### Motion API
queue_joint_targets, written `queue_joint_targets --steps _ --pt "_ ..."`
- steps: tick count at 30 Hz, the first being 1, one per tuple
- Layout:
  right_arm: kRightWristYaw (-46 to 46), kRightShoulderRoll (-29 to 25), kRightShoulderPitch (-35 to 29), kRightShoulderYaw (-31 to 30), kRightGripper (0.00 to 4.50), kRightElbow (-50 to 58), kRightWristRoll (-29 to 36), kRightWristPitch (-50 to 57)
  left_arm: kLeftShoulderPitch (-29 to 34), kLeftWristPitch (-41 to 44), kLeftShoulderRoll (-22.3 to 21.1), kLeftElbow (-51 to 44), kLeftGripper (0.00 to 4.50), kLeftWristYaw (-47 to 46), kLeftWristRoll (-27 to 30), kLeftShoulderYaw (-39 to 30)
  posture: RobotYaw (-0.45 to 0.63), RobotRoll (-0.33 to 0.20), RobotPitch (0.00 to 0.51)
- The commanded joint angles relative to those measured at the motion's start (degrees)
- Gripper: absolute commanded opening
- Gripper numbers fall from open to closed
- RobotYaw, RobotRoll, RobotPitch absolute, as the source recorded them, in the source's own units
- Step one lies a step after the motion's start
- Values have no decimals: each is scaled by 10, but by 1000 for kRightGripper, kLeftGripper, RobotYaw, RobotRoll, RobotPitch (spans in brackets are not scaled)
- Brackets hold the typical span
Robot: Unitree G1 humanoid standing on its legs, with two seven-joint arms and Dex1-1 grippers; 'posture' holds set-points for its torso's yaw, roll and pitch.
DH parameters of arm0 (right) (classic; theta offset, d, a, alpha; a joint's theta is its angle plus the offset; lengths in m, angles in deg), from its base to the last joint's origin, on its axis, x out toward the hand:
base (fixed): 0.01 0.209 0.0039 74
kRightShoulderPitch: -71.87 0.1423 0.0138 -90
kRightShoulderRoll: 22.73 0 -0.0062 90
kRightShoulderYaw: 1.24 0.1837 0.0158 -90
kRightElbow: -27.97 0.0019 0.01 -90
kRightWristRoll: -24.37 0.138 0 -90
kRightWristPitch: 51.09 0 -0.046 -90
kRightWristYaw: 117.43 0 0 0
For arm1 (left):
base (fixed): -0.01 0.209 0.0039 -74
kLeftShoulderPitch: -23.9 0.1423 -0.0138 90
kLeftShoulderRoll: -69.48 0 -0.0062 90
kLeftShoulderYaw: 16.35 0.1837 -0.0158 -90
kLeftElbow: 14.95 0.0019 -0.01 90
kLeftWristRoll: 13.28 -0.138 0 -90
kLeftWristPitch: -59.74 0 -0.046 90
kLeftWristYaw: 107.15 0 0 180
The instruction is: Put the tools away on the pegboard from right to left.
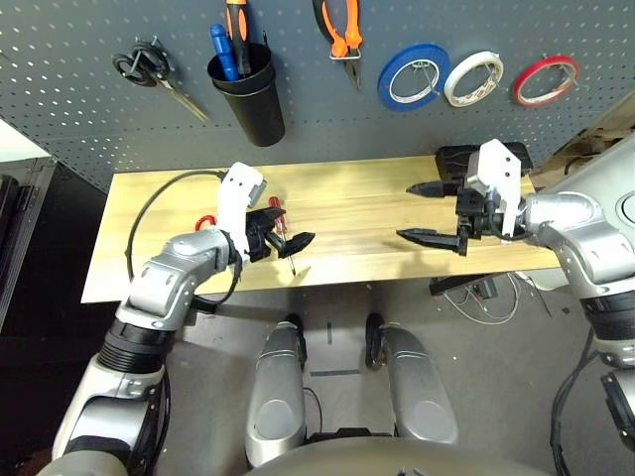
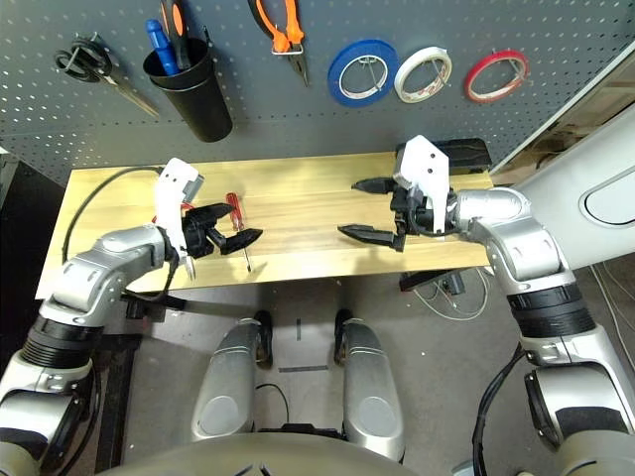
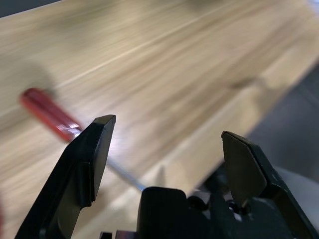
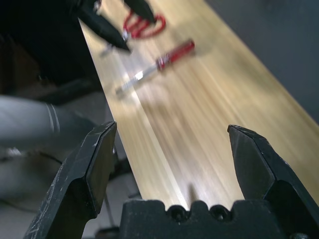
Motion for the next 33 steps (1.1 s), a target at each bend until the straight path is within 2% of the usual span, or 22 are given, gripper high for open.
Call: queue_joint_targets --steps 1,4,13,25,28,33 --pt "27 18 -20 -19 4483 -45 -20 -85 -20 -9 30 59 4500 -20 -23 -5 -56 0 258" --pt "32 30 -25 -23 4483 -59 -27 -112 -39 -10 48 109 4500 -42 -51 -3 -60 0 258" --pt "33 42 -55 -21 4483 -4 -9 -68 -82 8 113 229 4500 -121 -83 -35 -95 0 296" --pt "5 29 -105 -5 4483 109 19 15 -126 -65 161 381 4500 -190 -123 -71 -168 0 320" --pt "-1 22 -112 2 4500 128 29 33 -136 -86 169 423 3845 -206 -132 -77 -177 0 323" --pt "-5 11 -120 9 4500 135 38 45 -136 -84 169 433 2000 -207 -135 -83 -175 0 327"
